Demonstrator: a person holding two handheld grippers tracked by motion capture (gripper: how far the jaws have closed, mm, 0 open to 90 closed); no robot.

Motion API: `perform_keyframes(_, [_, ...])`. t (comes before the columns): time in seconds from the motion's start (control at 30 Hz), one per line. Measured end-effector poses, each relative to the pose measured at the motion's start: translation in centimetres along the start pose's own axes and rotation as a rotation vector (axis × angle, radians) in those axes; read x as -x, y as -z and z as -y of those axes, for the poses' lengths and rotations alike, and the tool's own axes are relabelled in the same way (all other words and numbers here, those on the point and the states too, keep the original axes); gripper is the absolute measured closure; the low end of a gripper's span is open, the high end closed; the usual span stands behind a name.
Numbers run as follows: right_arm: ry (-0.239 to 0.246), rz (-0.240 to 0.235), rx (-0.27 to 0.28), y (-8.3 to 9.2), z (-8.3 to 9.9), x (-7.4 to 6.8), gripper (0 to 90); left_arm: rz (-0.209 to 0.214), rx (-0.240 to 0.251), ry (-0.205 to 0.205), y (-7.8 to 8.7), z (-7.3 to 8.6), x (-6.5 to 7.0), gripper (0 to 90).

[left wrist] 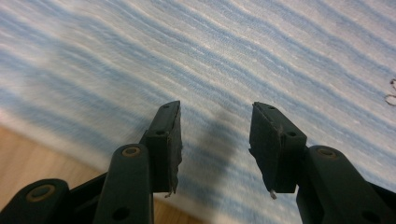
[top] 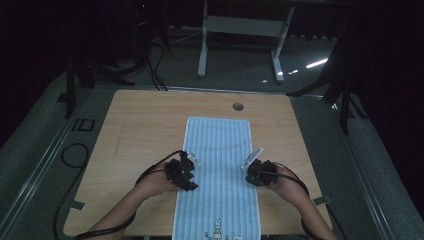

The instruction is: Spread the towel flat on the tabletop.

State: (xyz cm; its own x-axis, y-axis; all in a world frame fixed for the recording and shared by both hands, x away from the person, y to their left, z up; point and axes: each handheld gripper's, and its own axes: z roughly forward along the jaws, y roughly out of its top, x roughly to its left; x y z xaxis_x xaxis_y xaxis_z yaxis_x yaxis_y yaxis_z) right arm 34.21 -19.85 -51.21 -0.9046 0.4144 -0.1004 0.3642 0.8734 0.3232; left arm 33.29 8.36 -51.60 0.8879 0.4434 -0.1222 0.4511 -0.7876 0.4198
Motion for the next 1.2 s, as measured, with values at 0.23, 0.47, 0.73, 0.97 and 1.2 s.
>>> perform_keyframes(0.23, [-0.03, -0.01, -0.034, -1.0, 0.3, 1.2, 85.6, -0.005, -0.019, -0.004, -1.5, -0.4, -0.1, 51.2])
perform_keyframes(0.47, [-0.064, -0.039, -0.06, -0.5, 1.7, 2.1, 82.8, 0.043, -0.026, -0.035, -1.8, -1.1, 1.2, 50.1])
perform_keyframes(0.73, [-0.095, 0.035, -0.01, 1.2, 0.4, 3.8, 87.2, -0.159, 0.046, 0.023, -0.2, -2.5, -1.1, 52.7])
perform_keyframes(0.97, [-0.116, 0.043, -0.036, -0.3, -1.0, 4.8, 87.1, -0.214, 0.021, 0.076, -0.8, -3.1, -3.1, 52.6])
perform_keyframes(1.2, [-0.152, 0.04, -0.077, -2.0, -1.4, 6.4, 86.8, -0.185, -0.029, 0.105, -2.1, -3.3, -5.1, 51.4])
